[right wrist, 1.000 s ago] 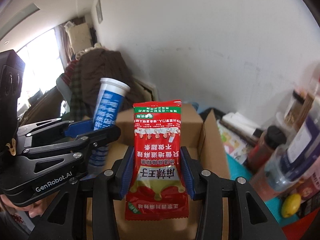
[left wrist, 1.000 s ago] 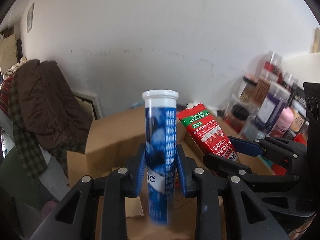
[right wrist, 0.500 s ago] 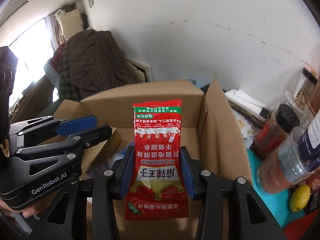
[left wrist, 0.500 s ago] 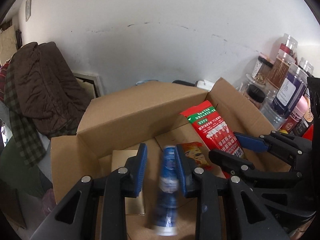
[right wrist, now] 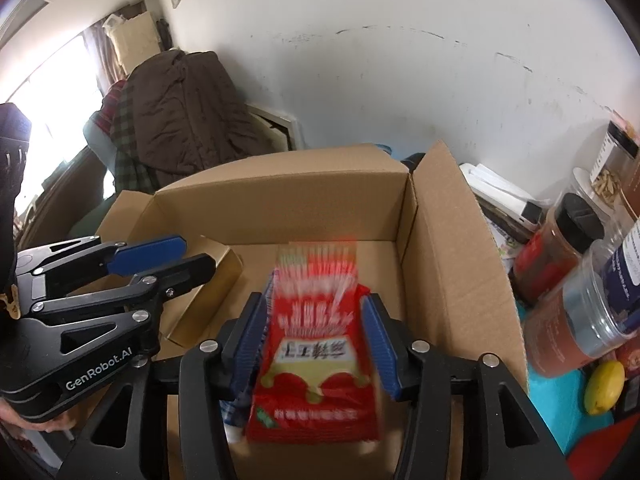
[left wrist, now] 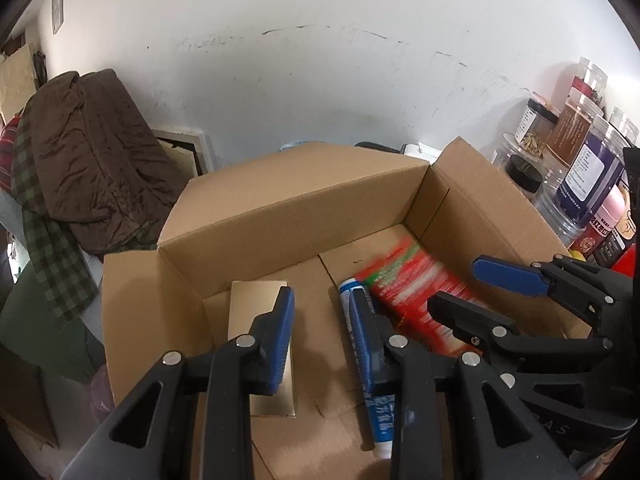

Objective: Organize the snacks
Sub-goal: 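Open both grippers to drop the tube and red packet into the box, then withdraw both tools from the cardboard box back over the snacks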

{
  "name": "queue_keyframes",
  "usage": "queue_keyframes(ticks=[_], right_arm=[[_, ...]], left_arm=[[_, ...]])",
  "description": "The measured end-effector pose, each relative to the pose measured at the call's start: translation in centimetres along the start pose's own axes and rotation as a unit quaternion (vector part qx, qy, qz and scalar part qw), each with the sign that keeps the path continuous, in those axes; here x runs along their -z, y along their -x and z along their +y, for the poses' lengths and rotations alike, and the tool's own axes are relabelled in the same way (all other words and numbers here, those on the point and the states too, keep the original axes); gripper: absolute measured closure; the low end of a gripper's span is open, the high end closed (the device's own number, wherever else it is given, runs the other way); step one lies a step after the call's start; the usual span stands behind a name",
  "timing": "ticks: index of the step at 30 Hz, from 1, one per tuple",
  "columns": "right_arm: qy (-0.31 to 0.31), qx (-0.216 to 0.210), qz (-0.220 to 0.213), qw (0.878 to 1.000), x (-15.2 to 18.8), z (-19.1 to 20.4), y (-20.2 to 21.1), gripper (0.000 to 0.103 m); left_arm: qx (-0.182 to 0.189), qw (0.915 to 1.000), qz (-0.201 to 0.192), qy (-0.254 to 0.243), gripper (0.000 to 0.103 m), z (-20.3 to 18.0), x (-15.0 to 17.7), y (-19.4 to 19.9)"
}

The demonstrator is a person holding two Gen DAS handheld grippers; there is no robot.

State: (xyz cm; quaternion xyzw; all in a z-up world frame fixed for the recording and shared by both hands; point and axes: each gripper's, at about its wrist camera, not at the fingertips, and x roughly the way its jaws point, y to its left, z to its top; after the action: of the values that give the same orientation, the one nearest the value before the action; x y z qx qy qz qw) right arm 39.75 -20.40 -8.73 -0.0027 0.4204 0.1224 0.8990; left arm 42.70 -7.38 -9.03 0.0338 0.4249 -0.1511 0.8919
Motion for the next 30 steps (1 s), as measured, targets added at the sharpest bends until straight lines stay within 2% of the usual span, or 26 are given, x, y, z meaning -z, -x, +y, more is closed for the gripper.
queue_keyframes(ticks=[2, 14, 30], right_arm=[[0.004, 0.003, 0.001, 1.0, 0.0, 0.3, 0.2, 0.048], [0.003, 0.015, -0.026, 1.0, -0.5, 1.0, 4.2, 0.048], [0.039, 0.03, -0.106, 0.993, 0.2, 5.7, 15.1, 0.048]], left_arm=[[0.0, 1.0, -0.001, 0.003, 0.075, 0.2, 0.1, 0.3], [-0.018, 0.999, -0.037, 0.016, 0.075, 0.5, 0.1, 4.9], [-0.025, 0.9933, -0.112, 0.012, 0.075, -0.5, 1.4, 16.7]])
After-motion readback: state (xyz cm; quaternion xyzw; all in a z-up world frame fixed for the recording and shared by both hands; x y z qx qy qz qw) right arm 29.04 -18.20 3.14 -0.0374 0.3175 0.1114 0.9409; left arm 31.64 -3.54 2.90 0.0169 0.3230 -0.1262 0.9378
